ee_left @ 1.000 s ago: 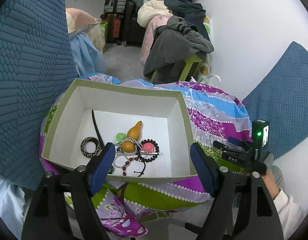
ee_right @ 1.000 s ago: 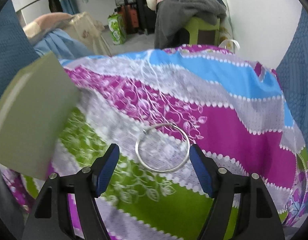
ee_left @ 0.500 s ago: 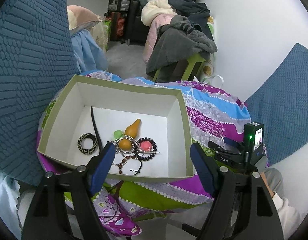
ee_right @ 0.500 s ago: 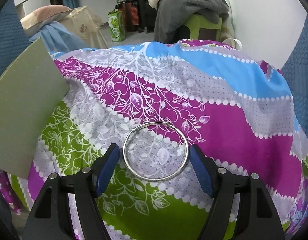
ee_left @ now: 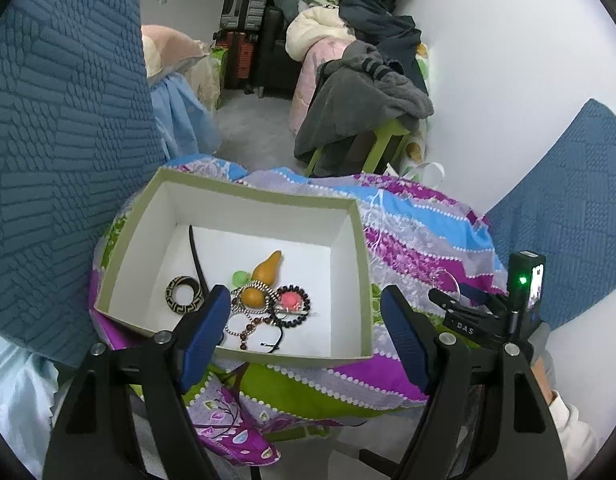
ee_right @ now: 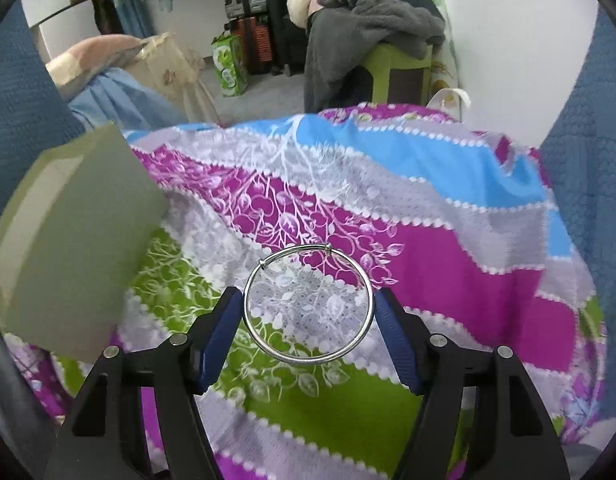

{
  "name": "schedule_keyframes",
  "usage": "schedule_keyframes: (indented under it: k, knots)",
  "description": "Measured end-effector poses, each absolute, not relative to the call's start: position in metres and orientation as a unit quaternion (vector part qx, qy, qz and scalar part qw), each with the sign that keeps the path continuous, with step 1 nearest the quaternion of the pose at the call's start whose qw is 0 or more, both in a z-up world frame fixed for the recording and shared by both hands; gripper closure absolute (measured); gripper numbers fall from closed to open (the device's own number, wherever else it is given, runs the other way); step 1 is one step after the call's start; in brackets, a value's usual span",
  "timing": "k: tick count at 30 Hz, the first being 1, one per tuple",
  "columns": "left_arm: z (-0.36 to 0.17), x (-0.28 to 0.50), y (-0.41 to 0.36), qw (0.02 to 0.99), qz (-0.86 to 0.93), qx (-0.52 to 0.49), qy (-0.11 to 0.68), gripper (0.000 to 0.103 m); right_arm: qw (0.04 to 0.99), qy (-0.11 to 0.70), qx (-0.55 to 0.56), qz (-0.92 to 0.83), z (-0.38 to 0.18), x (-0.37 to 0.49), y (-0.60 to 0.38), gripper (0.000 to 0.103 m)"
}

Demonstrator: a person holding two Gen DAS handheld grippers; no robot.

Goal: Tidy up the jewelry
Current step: 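Carry the silver hoop ring into the green box and open the right gripper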

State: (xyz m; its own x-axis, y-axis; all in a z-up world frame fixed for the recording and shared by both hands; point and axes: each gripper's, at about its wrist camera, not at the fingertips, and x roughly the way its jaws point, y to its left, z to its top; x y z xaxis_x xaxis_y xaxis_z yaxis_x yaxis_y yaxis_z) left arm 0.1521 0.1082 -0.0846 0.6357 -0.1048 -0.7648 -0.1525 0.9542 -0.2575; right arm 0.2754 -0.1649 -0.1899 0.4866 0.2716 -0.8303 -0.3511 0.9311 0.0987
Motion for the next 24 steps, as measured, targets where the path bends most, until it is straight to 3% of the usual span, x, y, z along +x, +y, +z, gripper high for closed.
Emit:
schedule_keyframes:
  k: [17, 24]
  knots:
    - [0.007, 0.154, 0.132, 0.915, 0.005, -0.137, 0.379, 0.023, 0.911, 0.369, 0.003, 0.184, 0.0, 0.266, -0.146, 0.037]
    - [0.036, 0.14, 0.156, 0.924, 0.022, -0.132, 0.358, 0.023, 0.911, 0.347, 0.006, 0.223, 0.042, 0.263, -0.103, 0.036]
